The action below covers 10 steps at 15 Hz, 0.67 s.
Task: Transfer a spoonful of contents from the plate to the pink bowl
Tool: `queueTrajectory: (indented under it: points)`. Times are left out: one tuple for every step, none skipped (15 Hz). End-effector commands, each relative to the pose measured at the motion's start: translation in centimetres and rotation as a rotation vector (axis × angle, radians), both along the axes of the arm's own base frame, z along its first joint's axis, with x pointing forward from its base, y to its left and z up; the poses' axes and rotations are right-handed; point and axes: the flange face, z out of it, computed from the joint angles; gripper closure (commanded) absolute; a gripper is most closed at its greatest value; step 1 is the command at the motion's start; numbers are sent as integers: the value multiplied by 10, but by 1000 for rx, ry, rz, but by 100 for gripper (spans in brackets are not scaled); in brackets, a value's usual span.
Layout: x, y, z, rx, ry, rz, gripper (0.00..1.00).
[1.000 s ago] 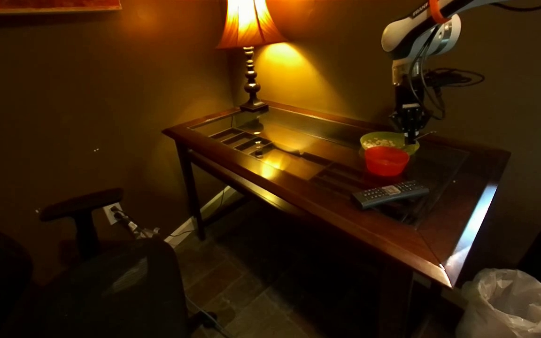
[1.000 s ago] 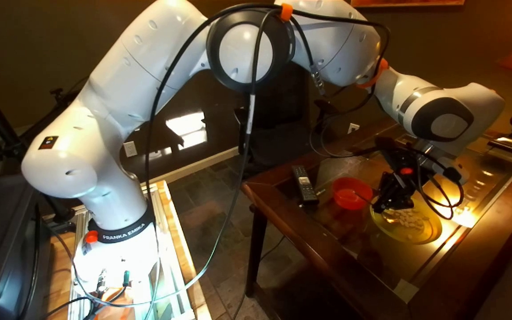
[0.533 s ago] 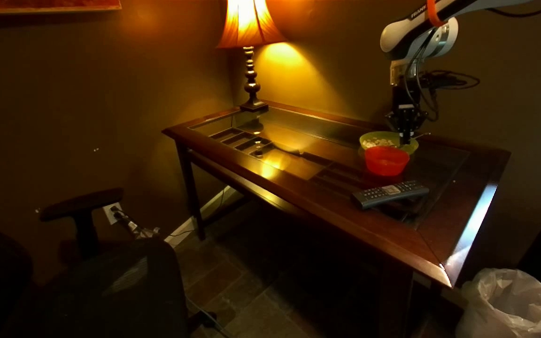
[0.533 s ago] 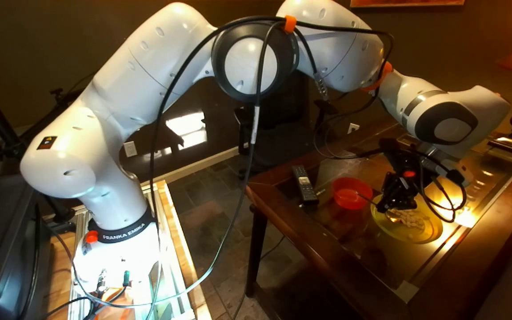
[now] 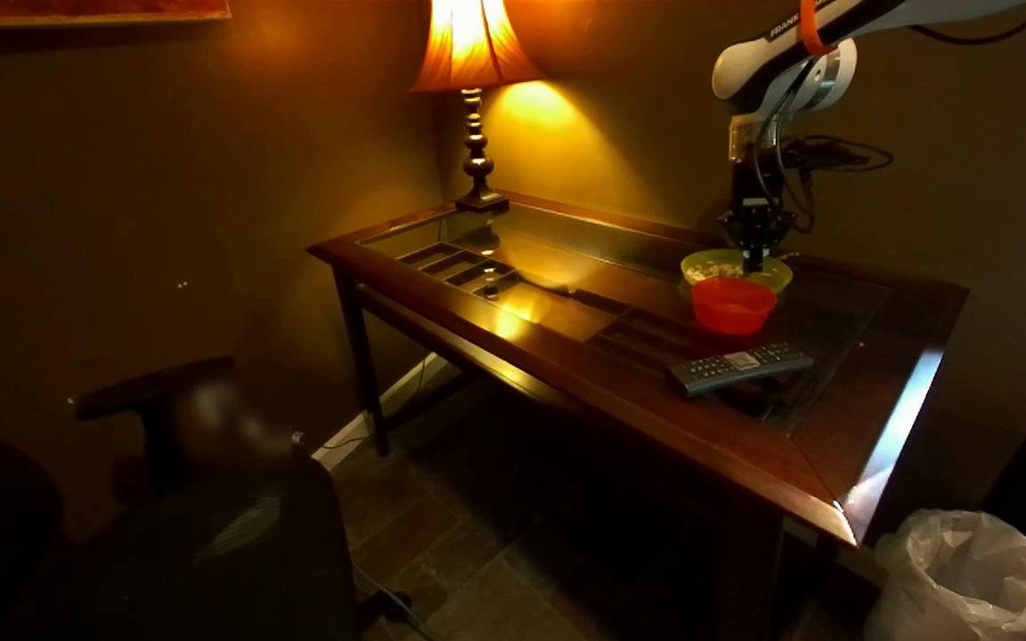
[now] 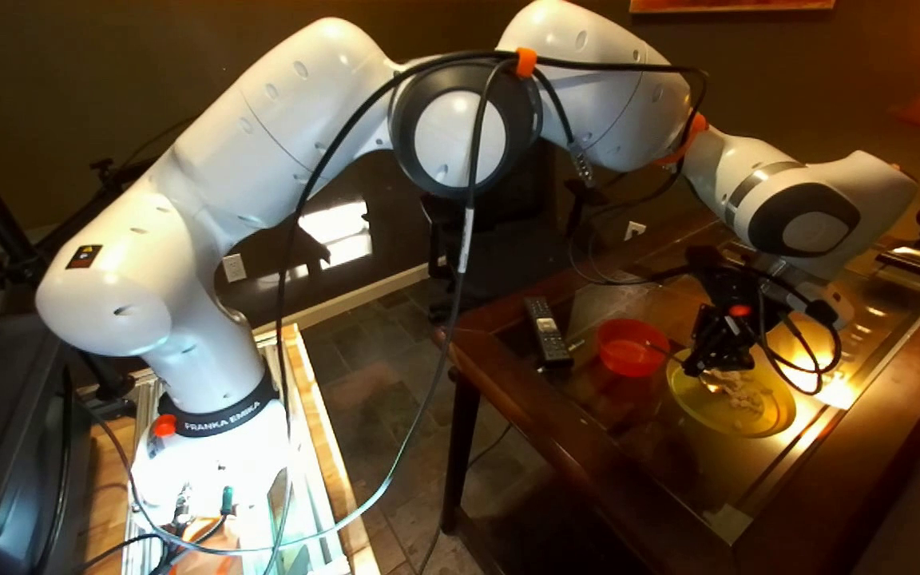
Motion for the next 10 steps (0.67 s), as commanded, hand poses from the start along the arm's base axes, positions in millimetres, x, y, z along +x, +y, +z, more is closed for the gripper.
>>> queueTrajectory:
  points:
    - [9,-4,-4,35,-21,-21,98]
    - [11,-4,-4,35,-30,-19,98]
    - [13,-5,-3,35,-38,-18,98]
    - [14,-5,-3,38,-46,-19,98]
    - [15,-6,-2,39,-48,-22,98]
    - [17,-6,-2,37,-50,-23,98]
    - [19,-7,-2,32,-60,-25,98]
    - [20,-7,-2,31,-64,-29,98]
    - [22,-5,-3,28,-70,-26,98]
    - [24,-5,-4,24,-76,-25,98]
